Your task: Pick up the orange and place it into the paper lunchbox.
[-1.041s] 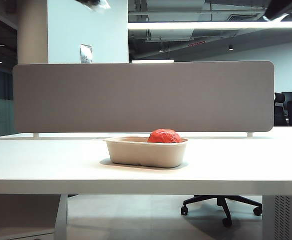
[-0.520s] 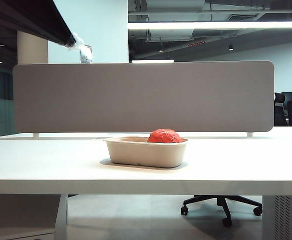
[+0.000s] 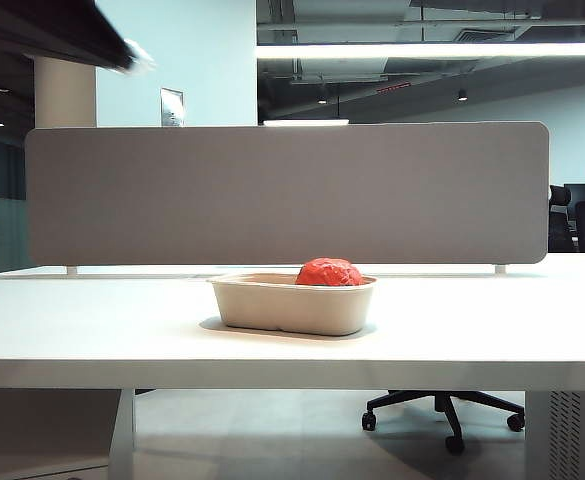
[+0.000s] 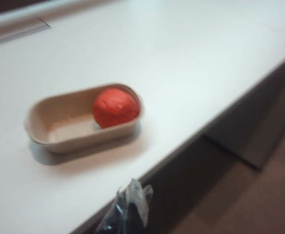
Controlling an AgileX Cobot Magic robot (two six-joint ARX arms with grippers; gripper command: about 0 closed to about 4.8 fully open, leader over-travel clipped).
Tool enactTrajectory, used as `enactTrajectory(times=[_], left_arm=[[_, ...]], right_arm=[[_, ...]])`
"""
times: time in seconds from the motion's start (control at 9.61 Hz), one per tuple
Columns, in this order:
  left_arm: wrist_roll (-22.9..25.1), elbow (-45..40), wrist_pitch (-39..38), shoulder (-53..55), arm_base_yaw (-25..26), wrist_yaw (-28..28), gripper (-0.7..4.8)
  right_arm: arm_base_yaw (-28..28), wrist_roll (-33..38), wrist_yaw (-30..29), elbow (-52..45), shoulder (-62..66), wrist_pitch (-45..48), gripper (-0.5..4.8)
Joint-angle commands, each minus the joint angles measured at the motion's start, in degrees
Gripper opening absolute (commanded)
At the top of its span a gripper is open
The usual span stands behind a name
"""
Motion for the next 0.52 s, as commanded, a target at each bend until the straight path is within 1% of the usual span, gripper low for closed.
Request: enactTrajectory(times=[0.1, 0.31, 0.42, 0.52], left_arm=[[-1.0, -9.4, 3.9, -15.4, 8.8, 1.1, -0.06], [-1.6, -10.7, 3.9, -18.6, 12.9, 1.3, -0.06], [-1.3, -16.7, 4.6, -31.3, 27.8, 1.5, -0.06], [-1.3, -17.2, 4.6, -32.1, 28.6, 1.5, -0.06]], right_arm=[[0.0, 0.2, 0.1, 0.3, -0.5, 0.6, -0.01], [0.0, 0.2, 0.1, 0.3, -0.5, 0.6, -0.01], [0.0, 0.2, 0.1, 0.3, -0.5, 0.6, -0.01], [0.0, 0.2, 0.1, 0.3, -0.5, 0.6, -0.01]])
